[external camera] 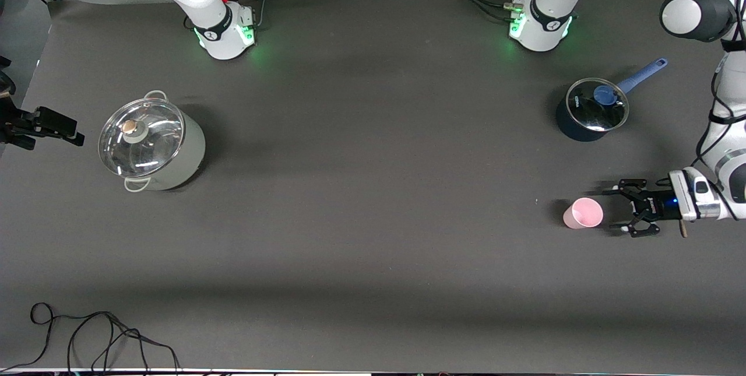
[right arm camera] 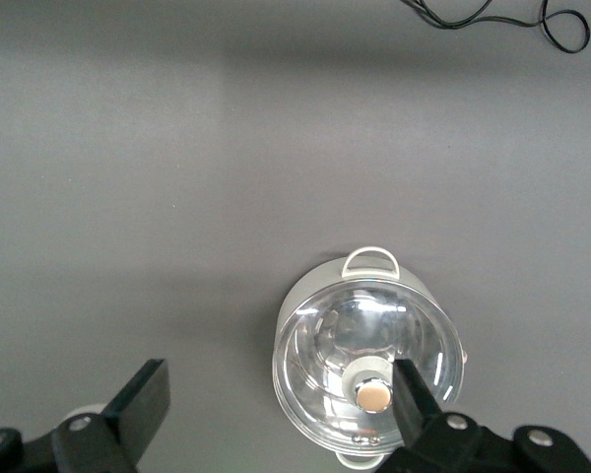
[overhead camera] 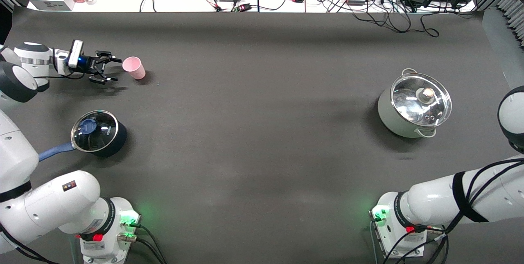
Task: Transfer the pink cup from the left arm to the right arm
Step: 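Reach the left gripper down to the pink cup and close on it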
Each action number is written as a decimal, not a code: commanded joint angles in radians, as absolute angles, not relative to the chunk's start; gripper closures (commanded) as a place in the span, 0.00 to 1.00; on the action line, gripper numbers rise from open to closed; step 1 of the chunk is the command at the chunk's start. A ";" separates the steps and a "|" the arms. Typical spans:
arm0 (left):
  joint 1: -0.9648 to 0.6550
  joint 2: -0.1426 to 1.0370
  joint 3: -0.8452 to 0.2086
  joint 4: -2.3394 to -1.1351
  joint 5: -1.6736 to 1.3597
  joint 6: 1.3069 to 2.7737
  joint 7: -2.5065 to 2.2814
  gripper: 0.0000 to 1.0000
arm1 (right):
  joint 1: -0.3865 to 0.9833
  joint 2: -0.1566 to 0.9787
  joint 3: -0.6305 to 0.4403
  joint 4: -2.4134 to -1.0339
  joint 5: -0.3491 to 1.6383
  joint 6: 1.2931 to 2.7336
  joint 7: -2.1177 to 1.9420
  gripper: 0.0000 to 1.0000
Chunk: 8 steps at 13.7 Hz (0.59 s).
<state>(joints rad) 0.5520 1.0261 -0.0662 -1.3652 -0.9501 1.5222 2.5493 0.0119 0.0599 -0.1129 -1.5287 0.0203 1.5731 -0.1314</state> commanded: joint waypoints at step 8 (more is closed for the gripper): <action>0.538 1.109 -0.140 -1.356 -1.032 1.519 2.580 0.01 | 0.018 0.009 -0.117 -1.532 0.038 1.559 0.304 0.00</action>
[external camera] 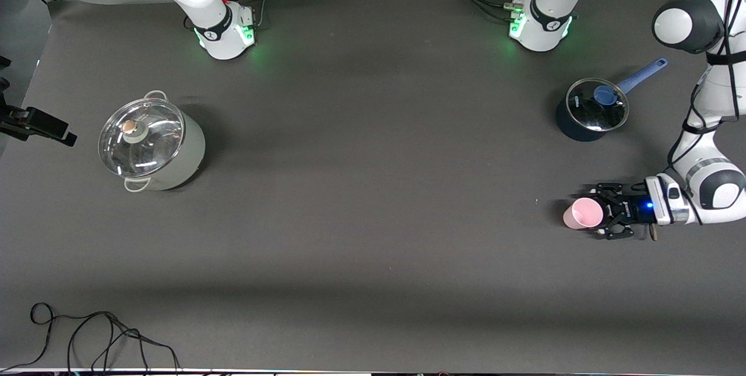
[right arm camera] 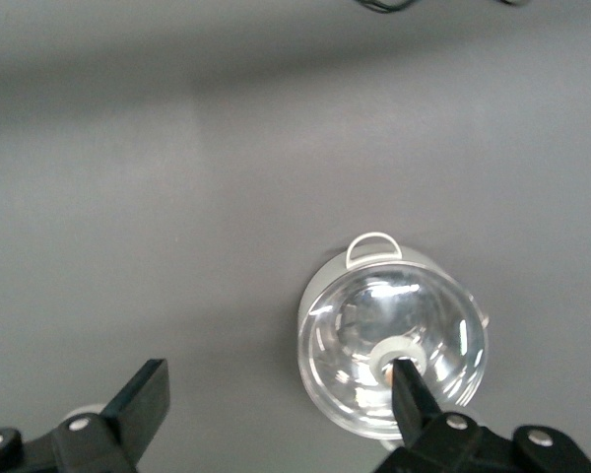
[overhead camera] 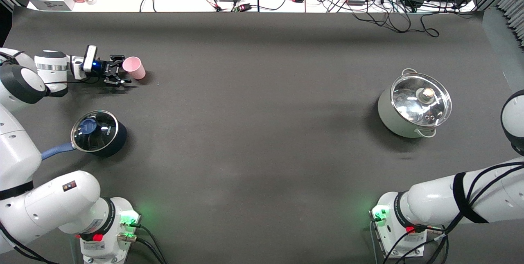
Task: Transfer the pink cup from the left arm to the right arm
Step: 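Reach the left gripper down to the pink cup and close on it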
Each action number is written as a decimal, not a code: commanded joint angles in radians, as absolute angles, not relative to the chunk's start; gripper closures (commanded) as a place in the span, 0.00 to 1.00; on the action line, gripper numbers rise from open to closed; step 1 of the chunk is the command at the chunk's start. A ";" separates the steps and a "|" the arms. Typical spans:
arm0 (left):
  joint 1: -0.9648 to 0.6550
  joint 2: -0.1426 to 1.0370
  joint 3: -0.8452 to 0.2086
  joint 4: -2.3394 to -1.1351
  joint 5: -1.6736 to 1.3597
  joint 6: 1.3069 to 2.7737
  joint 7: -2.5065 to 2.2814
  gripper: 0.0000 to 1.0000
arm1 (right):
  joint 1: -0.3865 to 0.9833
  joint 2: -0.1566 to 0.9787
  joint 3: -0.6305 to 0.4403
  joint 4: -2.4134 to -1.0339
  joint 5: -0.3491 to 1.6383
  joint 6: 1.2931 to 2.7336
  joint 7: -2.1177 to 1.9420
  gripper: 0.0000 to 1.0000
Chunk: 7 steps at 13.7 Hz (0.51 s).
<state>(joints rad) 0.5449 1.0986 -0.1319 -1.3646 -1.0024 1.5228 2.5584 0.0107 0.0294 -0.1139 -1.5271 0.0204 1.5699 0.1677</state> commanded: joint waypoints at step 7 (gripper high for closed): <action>0.489 1.127 -0.143 -1.356 -1.086 1.531 2.580 0.20 | 0.018 -0.005 -0.117 -1.532 0.100 1.520 0.566 0.00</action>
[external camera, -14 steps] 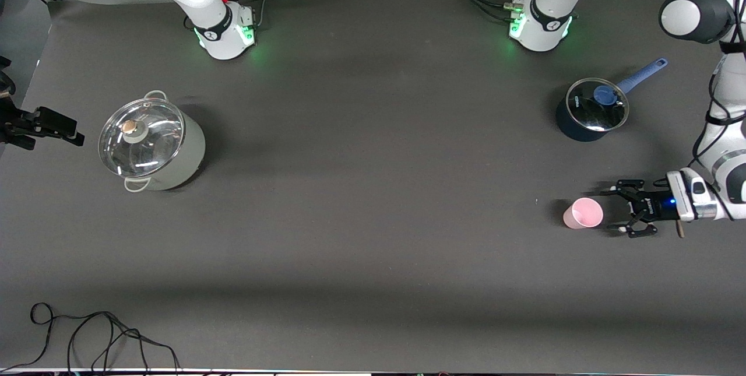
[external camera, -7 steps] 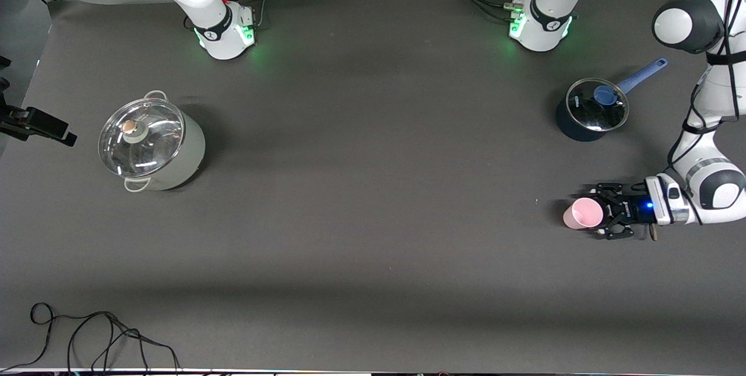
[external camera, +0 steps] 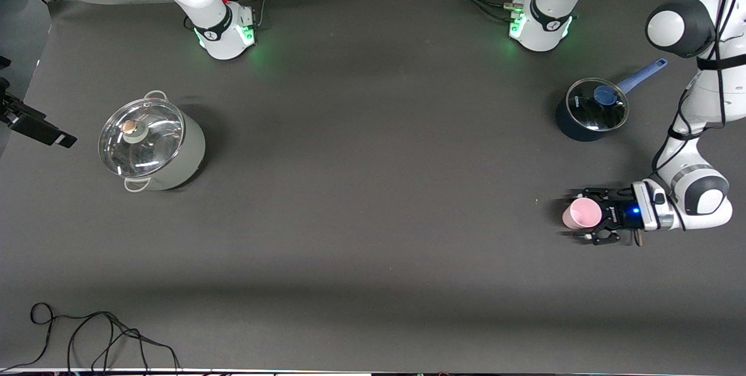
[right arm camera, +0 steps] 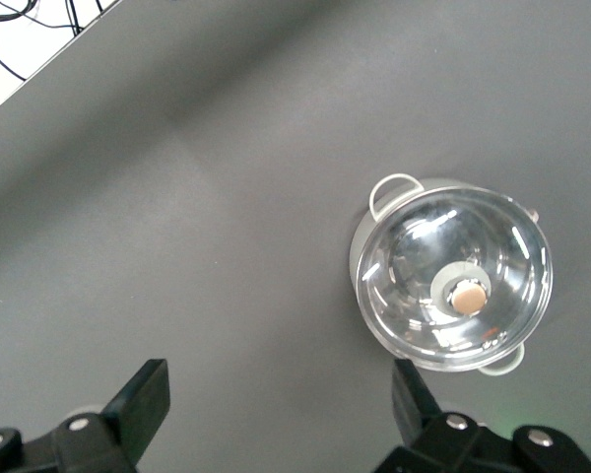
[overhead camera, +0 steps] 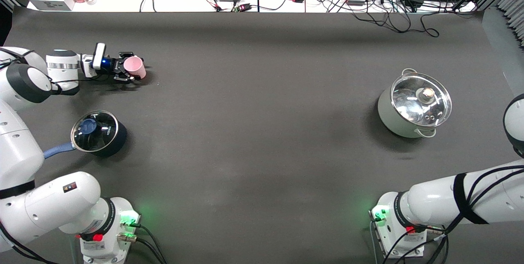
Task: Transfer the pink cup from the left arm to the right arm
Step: 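Reach the left gripper down to the pink cup and close on it, then lift the pink cup with the left gripper and carry it toward the pot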
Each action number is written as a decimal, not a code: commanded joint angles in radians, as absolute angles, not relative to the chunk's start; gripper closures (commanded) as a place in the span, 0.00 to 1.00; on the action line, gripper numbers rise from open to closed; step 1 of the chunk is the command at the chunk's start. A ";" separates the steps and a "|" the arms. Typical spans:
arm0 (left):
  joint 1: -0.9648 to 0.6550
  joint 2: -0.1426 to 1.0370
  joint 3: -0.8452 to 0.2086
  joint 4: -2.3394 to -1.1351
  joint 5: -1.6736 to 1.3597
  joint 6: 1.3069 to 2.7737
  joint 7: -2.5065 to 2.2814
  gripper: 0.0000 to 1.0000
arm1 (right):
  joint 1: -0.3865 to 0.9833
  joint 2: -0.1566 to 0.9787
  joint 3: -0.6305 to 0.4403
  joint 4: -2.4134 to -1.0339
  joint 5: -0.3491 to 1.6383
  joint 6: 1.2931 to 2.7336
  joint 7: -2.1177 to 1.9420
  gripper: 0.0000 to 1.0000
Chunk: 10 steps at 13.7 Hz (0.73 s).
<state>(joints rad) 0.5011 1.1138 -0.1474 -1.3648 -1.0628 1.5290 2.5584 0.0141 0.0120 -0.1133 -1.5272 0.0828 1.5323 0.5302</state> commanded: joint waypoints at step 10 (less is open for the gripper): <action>0.396 1.124 -0.329 -1.347 -1.173 1.652 2.568 1.00 | 0.017 -0.006 -0.118 -1.526 0.086 1.525 0.561 0.00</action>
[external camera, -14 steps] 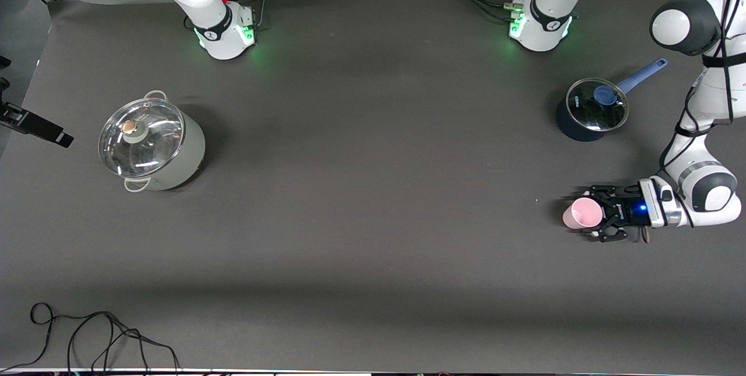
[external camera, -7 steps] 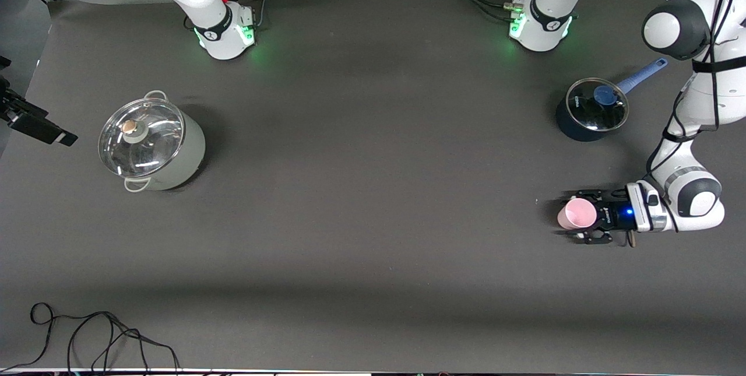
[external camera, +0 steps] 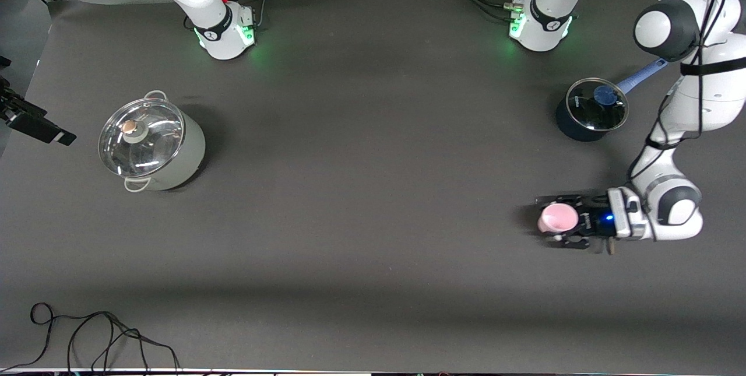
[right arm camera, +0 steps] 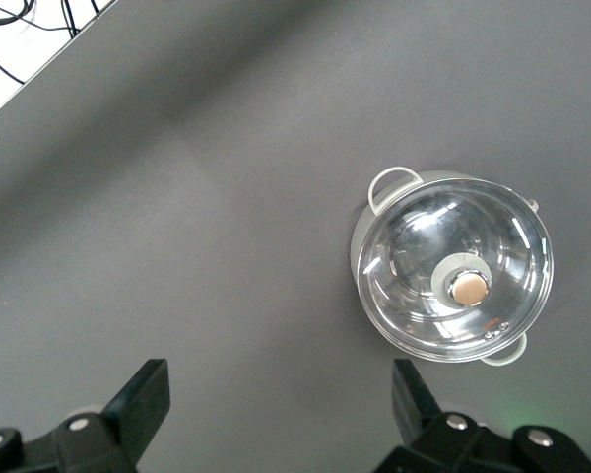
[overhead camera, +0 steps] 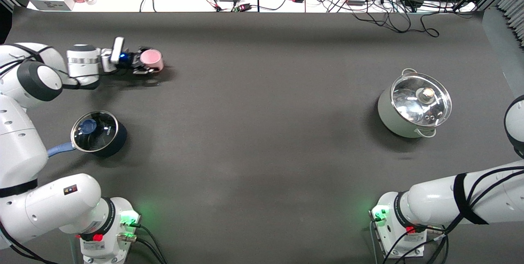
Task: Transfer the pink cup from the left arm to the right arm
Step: 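Lift the pink cup with the left gripper and carry it toward the pot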
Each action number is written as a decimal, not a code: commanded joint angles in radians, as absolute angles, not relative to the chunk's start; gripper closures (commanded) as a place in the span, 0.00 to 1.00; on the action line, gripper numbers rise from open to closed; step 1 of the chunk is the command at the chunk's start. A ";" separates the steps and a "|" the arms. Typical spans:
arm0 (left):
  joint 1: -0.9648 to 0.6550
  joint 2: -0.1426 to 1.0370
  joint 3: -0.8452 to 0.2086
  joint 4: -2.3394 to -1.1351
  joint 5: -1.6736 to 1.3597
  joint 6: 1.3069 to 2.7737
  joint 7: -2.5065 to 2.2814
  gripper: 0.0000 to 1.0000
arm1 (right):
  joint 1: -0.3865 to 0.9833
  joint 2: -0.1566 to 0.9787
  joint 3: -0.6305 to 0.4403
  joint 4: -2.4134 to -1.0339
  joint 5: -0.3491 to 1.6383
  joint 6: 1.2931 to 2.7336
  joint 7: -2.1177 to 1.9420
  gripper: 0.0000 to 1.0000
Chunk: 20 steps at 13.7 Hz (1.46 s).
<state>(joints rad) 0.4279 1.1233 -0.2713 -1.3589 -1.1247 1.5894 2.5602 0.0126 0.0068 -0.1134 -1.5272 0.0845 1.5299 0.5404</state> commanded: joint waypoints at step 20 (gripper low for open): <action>-0.220 1.092 -0.971 -0.953 -1.462 2.985 2.182 1.00 | 0.020 0.011 -0.088 -1.477 0.109 1.529 0.569 0.00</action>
<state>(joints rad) -0.1200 1.0942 -0.9858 -1.0444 -1.4495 2.9090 2.2691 0.0167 0.0050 -0.0982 -1.5040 0.0888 1.5320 0.5423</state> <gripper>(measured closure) 0.348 0.000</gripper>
